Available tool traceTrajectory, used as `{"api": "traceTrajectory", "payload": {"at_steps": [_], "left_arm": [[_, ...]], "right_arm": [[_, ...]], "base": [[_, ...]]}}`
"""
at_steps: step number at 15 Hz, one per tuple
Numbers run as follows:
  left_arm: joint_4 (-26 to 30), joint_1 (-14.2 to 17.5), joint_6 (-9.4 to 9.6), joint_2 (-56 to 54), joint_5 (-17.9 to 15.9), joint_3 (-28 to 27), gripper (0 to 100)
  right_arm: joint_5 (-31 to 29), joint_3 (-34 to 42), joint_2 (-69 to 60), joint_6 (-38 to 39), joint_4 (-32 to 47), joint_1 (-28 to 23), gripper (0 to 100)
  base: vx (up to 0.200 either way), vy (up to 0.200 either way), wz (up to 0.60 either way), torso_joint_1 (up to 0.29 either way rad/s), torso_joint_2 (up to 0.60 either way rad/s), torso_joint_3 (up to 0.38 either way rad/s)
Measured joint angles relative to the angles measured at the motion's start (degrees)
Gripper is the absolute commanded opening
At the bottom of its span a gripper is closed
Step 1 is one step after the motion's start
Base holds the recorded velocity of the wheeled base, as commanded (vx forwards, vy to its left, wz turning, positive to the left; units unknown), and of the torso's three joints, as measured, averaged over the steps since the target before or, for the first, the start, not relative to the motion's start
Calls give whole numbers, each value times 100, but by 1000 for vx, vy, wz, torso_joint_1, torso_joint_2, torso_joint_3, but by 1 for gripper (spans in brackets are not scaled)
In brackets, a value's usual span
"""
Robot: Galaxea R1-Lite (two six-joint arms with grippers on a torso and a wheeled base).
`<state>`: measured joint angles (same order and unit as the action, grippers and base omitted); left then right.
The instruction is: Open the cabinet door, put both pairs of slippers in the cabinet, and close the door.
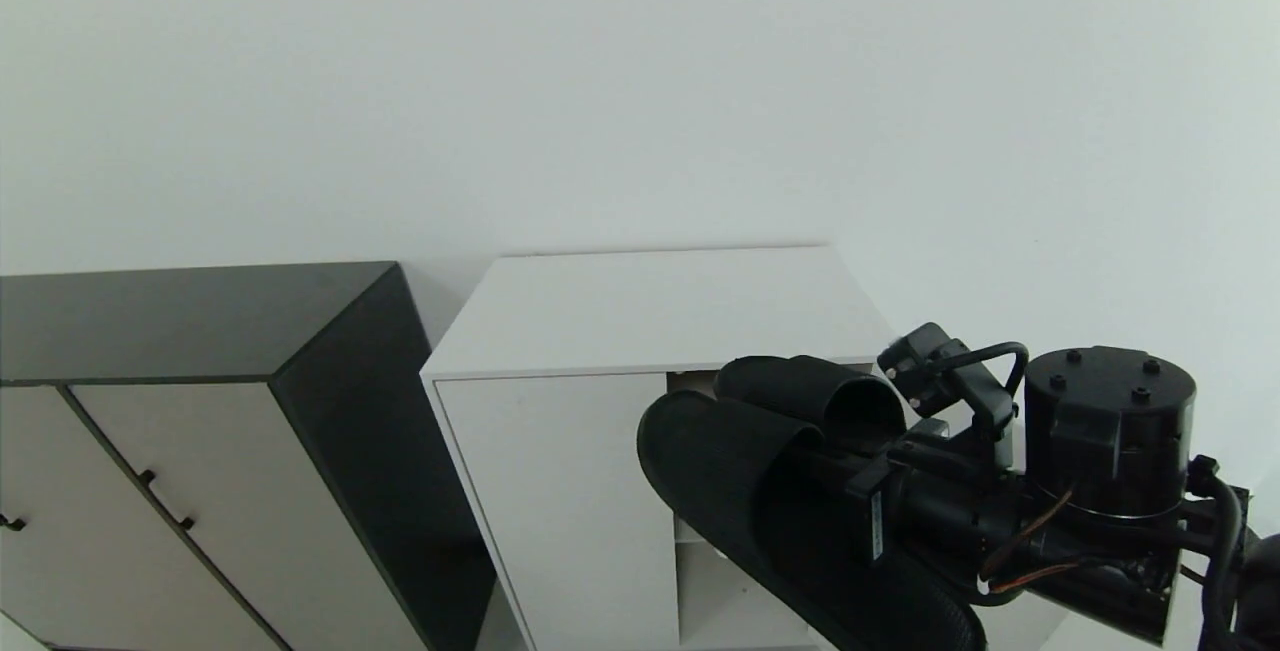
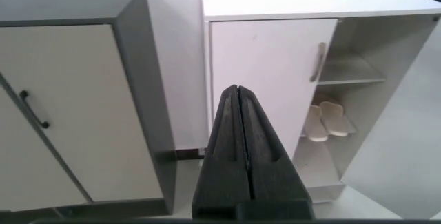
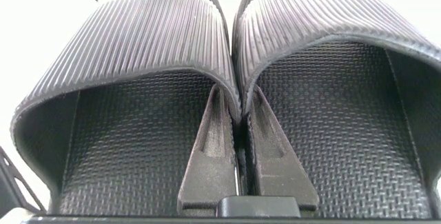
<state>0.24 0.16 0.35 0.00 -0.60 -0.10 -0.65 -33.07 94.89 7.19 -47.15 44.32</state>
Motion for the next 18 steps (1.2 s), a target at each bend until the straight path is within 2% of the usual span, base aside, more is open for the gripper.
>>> {"api": "traceTrajectory", "payload": {"at_steps": [15,18], "left_arm": [[-2,-2,-22,0,-2,0,0],[-2,2,-26,0,-2,0,0]], "right_arm": [[33,28,108,0,-22,0,0],[32,63,128,2,-115,-4,0]], "base": [[0,0,0,0,0,0],[0,0,0,-154,297,147]]}}
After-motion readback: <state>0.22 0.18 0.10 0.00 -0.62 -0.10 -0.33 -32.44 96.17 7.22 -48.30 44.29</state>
